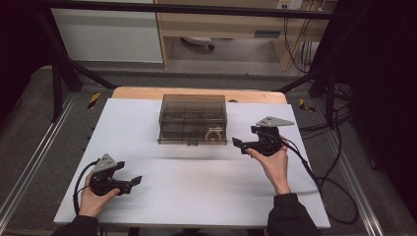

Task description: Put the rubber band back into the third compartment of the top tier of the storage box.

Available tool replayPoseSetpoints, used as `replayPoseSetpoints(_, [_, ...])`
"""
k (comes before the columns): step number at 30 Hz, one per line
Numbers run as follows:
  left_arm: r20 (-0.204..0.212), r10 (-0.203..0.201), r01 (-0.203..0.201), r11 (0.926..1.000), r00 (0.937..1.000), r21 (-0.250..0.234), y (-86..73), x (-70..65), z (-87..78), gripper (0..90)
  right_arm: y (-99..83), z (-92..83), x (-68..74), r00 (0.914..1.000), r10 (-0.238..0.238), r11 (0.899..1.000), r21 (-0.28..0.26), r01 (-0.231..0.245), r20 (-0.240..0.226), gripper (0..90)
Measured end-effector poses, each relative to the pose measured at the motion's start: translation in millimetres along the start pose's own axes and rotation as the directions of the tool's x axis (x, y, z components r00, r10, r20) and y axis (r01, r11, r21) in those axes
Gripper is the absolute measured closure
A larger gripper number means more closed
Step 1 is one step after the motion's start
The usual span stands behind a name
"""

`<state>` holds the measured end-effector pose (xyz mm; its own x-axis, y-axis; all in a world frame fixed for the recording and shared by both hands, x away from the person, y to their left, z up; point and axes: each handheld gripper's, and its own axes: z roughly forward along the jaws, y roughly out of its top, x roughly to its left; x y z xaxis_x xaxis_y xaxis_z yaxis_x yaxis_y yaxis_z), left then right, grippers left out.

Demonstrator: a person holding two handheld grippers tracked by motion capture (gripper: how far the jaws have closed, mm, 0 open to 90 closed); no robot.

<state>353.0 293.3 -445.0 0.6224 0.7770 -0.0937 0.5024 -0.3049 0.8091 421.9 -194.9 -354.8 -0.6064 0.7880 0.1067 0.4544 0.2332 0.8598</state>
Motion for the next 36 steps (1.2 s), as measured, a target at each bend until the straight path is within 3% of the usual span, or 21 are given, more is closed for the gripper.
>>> replayPoseSetpoints(19, [0.001, 0.001, -0.001, 1.0, 1.0, 0.003, -0.1, -0.5, 0.7, 7.6, -43.7, -22.3, -13.3, 0.9989, 0.037, 0.999, 0.014, -0.037, -0.028, 1.1])
replayPoseSetpoints(36, [0.005, 0.002, -0.002, 1.0, 1.0, 0.005, -0.1, -0.8, 1.0, 7.5, -93.7, -33.6, -19.2, 0.9984, 0.006, 0.996, 0.087, -0.001, -0.056, 0.6])
